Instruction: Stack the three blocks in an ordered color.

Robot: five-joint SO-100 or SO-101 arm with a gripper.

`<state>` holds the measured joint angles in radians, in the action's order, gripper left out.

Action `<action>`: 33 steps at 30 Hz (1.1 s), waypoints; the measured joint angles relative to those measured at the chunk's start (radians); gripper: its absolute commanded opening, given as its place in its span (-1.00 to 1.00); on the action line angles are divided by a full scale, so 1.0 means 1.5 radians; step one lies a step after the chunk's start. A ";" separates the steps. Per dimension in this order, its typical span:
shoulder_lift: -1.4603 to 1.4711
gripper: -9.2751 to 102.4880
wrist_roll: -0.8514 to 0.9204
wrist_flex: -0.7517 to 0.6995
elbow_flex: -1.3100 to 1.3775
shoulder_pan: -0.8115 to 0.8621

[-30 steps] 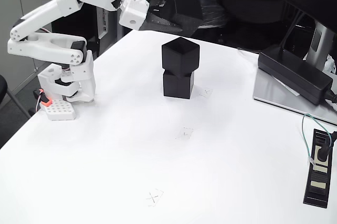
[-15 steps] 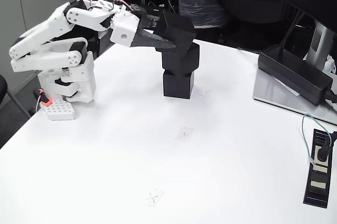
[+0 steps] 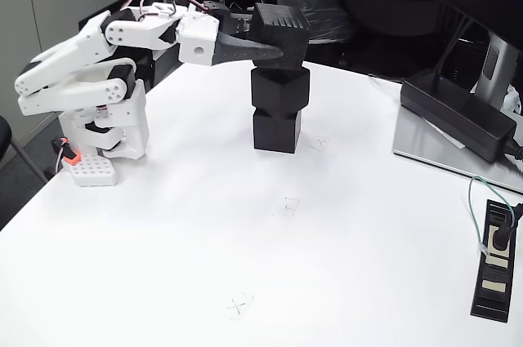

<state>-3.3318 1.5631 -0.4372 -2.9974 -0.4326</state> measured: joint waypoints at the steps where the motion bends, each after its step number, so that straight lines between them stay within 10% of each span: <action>1: 0.000 -0.74 0.000 0.018 -0.015 0.000; 33: -0.001 -0.72 0.001 0.028 -0.063 -0.070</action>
<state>-3.3333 1.5647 -0.3958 -3.0925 -0.5369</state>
